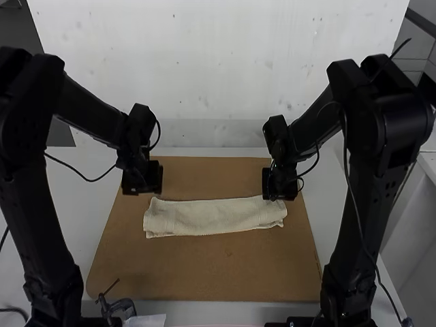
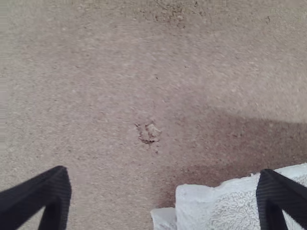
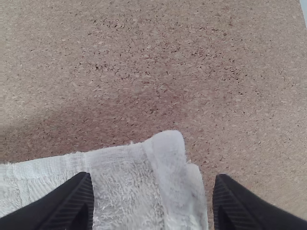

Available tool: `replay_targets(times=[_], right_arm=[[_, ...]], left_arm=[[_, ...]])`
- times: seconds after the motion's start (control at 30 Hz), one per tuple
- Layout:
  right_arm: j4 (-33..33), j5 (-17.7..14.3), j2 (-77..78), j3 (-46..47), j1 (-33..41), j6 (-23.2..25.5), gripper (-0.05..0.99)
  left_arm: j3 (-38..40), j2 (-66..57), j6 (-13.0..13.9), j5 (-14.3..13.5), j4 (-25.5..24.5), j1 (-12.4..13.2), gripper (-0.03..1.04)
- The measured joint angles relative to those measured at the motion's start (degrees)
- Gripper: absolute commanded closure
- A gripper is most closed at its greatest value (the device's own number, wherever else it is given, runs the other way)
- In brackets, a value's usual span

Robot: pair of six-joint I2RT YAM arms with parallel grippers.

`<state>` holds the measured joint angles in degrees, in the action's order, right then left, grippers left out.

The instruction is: Fold the towel.

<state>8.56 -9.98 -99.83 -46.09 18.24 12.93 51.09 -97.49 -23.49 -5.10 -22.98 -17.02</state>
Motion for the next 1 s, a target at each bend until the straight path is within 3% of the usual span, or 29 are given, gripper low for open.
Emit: replay_targets(times=[0.07, 0.1, 0.33, 0.6, 0.63, 0.77, 0.83, 0.93, 1.0], right_arm=[[1.5, 0.9, 1.3, 0.0, -0.2, 0.5, 0.21], [3.1, 1.8, 2.5, 0.0, -0.4, 1.1, 0.19], [7.1, 5.3, 6.5, -0.1, -2.8, 3.5, 0.19], [7.4, 7.4, -0.2, -2.0, -4.6, 6.0, 0.2], [7.3, 7.6, -1.3, -2.2, -4.6, 6.2, 0.23], [7.0, 7.9, -5.1, -2.4, -4.6, 6.9, 0.63], [6.8, 8.5, -5.6, -3.1, -4.6, 7.4, 0.76], [6.8, 9.6, -6.0, -3.6, -4.2, 8.0, 0.92], [6.8, 9.7, -6.0, -3.7, -3.8, 8.3, 0.92]], left_arm=[[0.8, 0.1, -0.1, 0.9, -1.2, 1.1, 0.08], [0.9, 0.3, 0.0, 1.4, -1.5, 1.6, 0.06], [0.9, 6.2, 0.0, 2.6, -2.5, 3.9, 0.03], [0.6, 10.6, 0.0, 3.1, -2.9, 4.0, 0.03], [0.4, 10.7, 0.0, 3.2, -2.9, 4.0, 0.03], [-0.7, 12.3, 0.1, 3.2, -3.8, 3.9, 0.04], [-0.7, 12.8, 0.1, 3.3, -4.0, 3.9, 0.04], [-0.7, 13.2, 0.1, 3.3, -4.1, 3.9, 0.04], [-0.8, 13.2, 0.2, 3.4, -4.3, 3.9, 0.04]])
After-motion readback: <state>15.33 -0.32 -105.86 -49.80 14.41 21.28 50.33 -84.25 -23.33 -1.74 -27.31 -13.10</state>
